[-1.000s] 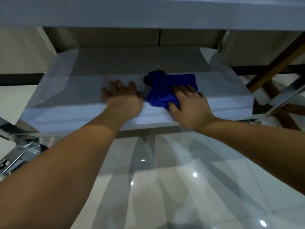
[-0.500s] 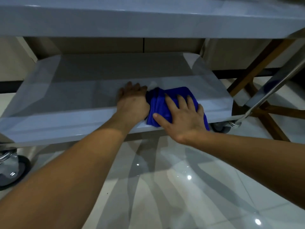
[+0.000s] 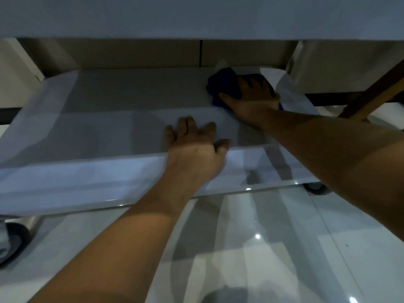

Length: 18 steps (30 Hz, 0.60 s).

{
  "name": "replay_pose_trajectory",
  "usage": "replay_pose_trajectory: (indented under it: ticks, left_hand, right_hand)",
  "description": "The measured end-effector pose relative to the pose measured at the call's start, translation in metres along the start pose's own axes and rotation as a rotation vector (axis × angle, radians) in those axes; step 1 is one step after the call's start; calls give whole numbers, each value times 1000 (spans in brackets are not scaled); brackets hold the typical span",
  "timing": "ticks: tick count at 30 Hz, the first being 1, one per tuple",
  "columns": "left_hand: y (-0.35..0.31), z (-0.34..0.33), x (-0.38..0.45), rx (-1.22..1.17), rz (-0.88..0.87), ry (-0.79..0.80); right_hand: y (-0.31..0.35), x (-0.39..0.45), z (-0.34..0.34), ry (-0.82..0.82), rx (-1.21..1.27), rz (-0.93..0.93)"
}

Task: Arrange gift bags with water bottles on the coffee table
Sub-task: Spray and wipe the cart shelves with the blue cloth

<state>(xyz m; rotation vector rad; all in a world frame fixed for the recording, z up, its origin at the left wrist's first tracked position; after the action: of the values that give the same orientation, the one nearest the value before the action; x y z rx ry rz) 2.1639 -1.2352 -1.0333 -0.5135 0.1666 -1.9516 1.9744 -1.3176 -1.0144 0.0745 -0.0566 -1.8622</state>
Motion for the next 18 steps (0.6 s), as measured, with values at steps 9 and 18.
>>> replay_pose_trajectory:
  ticks: [9, 18]
  left_hand:
    - [2, 3, -1, 40, 32, 17]
    - [1, 2, 4, 68, 104, 229]
  right_hand:
    - [11, 68, 18, 162, 118, 52]
    - [-4, 18, 15, 91, 214, 125]
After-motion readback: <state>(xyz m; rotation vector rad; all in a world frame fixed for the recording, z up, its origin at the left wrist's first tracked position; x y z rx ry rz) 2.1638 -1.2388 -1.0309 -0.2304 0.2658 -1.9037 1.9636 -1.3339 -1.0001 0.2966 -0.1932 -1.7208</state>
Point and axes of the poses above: each hand's wrist, its own x-axis towards the middle knuckle, its own z-axis out of the back of the hand, y = z × x, the point moved 7 cm from there along x, towards the middle knuckle, and after that the axes turned 7 degrees about -x, right-handed, at the moved point
